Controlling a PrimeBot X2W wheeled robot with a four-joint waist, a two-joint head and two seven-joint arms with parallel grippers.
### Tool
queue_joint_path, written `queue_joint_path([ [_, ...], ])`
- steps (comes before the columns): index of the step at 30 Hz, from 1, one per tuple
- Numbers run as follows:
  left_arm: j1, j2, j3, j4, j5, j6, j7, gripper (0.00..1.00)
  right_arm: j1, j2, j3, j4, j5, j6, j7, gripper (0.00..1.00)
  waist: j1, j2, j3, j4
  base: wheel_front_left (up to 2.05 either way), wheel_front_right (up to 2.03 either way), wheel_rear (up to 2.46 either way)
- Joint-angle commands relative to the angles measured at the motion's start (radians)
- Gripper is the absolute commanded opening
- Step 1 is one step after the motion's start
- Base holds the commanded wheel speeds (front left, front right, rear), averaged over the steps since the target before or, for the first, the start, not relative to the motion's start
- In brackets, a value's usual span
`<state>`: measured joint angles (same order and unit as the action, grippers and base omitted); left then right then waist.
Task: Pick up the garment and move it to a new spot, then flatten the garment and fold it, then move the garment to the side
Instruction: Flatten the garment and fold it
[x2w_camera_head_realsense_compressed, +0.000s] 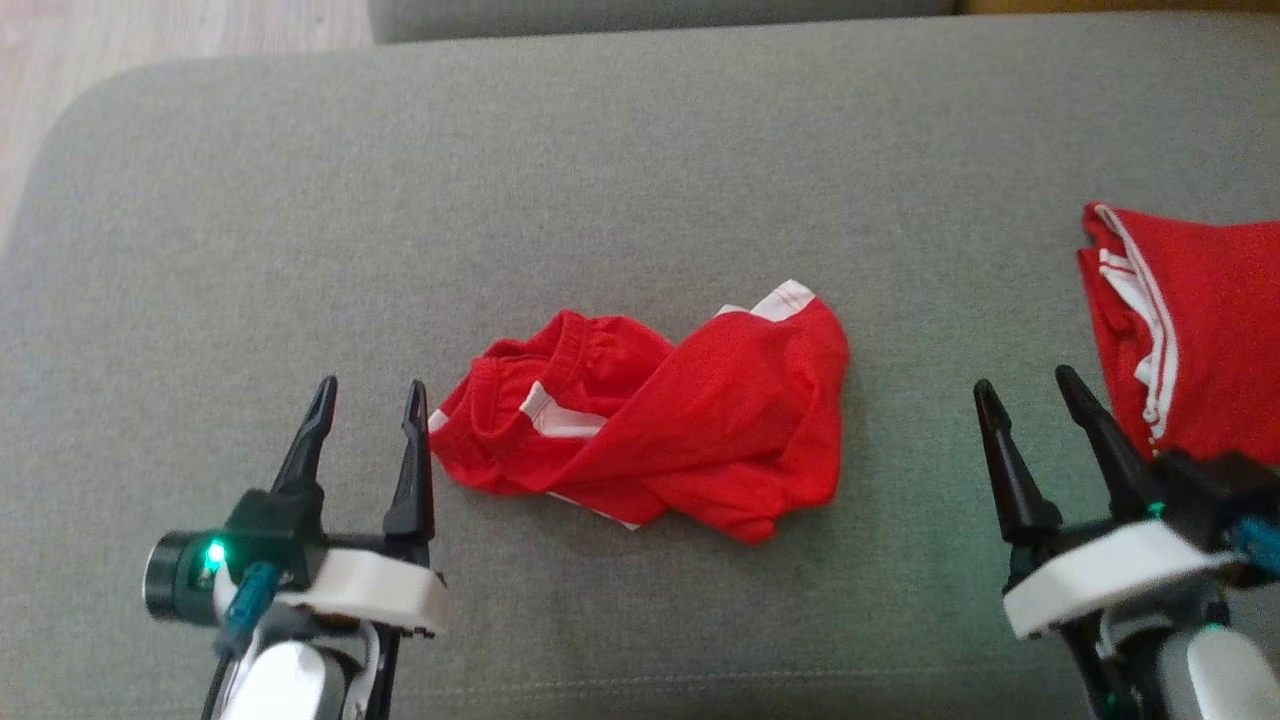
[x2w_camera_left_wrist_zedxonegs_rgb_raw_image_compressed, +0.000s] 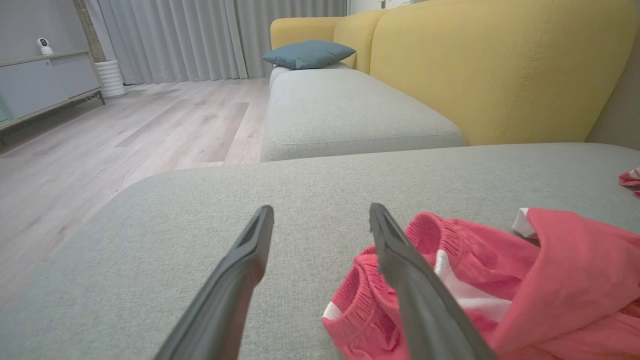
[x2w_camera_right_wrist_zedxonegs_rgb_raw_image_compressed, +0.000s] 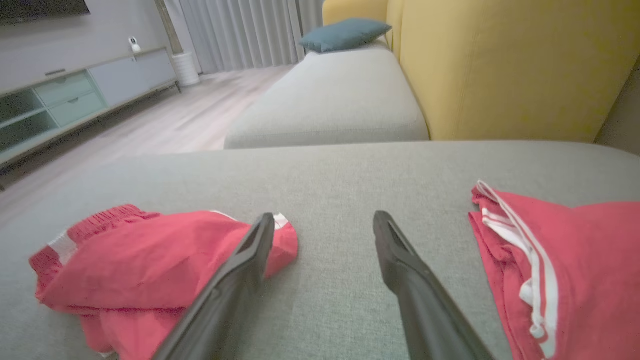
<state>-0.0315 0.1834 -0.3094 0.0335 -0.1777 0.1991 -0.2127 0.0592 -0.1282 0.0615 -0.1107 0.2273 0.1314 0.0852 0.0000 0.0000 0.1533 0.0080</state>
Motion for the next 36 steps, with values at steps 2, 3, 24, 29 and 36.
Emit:
queue_joint_path([
  [2, -0.073, 0.011, 0.029, -0.037, 0.005, 0.002, -0.003, 1.00, -0.102, -0.046, 0.032, 0.006, 0.020, -0.001, 0.029, 1.00, 0.0000, 0.0000, 0.034, 0.018, 0.00, 0.00, 0.00],
  [3, -0.083, 0.009, 0.026, -0.037, 0.006, 0.000, -0.005, 1.00, -0.127, -0.060, 0.042, 0.027, 0.027, -0.001, 0.042, 1.00, 0.0000, 0.0000, 0.047, 0.025, 0.00, 0.00, 0.00],
  [24, -0.219, -0.049, -0.012, 0.044, 0.008, -0.031, -0.047, 1.00, -0.593, -0.280, 0.448, 0.494, 0.229, -0.001, 0.357, 0.00, 0.0000, 0.0000, 0.169, 0.135, 0.00, 0.00, 0.00],
  [29, -0.217, -0.051, -0.008, 0.051, 0.008, -0.030, -0.048, 1.00, -0.624, -0.295, 0.453, 0.484, 0.247, -0.001, 0.287, 0.00, 0.0000, 0.0000, 0.158, 0.131, 0.00, 0.00, 0.00],
  [36, -0.206, -0.046, 0.006, 0.046, 0.010, -0.027, -0.049, 1.00, -0.661, -0.307, 0.414, 0.408, 0.234, -0.001, 0.135, 0.00, 0.0000, 0.0000, 0.120, 0.108, 0.00, 0.00, 0.00],
])
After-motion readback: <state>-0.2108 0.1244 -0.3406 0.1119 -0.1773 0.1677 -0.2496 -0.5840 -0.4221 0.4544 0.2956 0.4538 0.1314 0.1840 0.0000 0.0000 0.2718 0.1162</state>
